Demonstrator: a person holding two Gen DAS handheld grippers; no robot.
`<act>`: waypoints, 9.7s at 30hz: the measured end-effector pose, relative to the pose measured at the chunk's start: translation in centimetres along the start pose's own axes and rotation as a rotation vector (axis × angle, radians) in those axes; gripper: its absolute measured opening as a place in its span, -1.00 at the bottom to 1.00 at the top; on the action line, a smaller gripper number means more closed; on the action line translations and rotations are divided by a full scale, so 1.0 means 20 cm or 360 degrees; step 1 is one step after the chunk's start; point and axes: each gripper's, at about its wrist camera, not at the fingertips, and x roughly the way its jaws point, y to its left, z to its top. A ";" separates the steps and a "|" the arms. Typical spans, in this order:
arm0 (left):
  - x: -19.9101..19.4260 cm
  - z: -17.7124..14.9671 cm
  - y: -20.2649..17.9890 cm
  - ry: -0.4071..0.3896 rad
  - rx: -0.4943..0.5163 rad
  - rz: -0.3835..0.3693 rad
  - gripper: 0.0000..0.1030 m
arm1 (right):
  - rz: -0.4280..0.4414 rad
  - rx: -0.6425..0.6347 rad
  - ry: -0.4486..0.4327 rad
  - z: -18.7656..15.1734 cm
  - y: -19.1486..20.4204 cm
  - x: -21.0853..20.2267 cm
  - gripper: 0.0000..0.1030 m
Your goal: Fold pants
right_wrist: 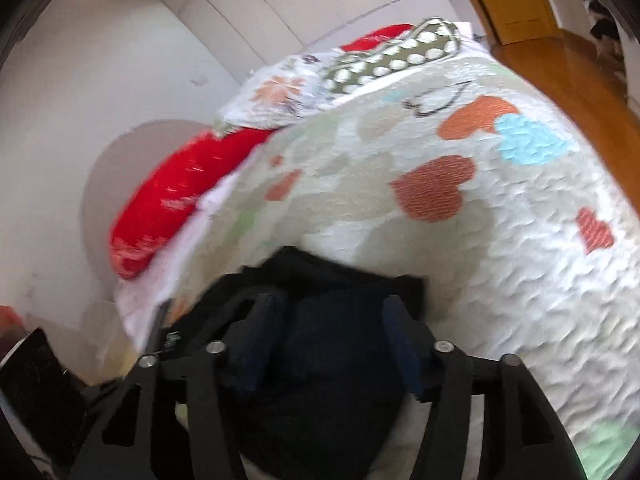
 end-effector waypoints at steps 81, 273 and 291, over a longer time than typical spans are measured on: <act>0.36 0.10 0.54 0.0202 -0.0280 0.0490 0.71 | -0.0643 -0.0602 0.0291 -0.05 0.18 0.25 -0.31; -0.04 0.10 0.68 -0.0147 -0.0410 0.1153 0.62 | -0.0575 -0.0509 -0.0024 -0.01 0.56 0.39 0.61; -0.07 0.08 0.66 -0.0155 -0.0398 0.1162 0.62 | -0.0582 -0.0533 0.0005 -0.03 0.57 0.38 0.61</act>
